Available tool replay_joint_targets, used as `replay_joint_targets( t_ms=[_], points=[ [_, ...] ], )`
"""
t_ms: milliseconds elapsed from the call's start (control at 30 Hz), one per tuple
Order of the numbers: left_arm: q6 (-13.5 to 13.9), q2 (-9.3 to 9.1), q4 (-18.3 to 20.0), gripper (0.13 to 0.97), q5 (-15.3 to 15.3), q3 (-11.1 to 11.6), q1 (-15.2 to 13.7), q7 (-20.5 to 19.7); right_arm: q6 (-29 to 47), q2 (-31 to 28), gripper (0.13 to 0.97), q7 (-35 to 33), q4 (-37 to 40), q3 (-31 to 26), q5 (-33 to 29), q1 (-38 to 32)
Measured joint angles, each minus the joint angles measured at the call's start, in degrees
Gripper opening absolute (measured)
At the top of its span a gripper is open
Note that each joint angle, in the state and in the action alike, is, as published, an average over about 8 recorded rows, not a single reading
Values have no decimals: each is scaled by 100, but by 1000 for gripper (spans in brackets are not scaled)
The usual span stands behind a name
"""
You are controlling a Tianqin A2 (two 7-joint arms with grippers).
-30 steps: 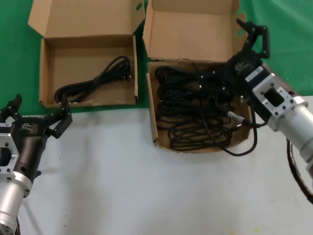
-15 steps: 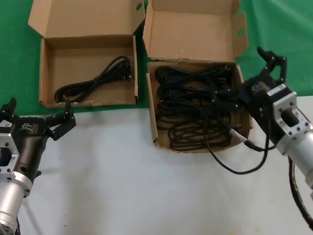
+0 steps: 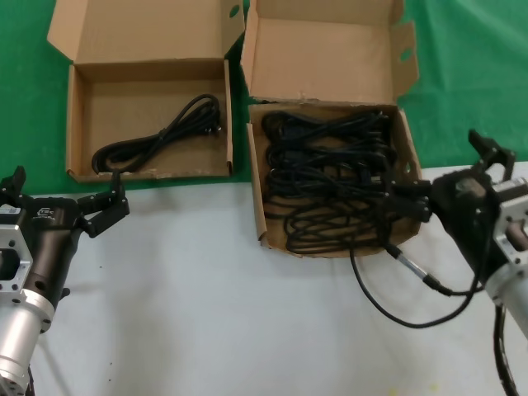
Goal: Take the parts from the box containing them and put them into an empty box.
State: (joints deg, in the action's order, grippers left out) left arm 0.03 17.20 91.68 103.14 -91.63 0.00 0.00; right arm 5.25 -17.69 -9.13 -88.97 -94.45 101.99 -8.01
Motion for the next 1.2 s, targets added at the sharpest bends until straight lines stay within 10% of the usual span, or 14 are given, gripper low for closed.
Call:
replay_joint_targets(
  t_ms=[1200],
  points=[
    [-2,-1,0,966,0,-3,0,0,-435,41,966,756,-223,230,94,663]
  ],
)
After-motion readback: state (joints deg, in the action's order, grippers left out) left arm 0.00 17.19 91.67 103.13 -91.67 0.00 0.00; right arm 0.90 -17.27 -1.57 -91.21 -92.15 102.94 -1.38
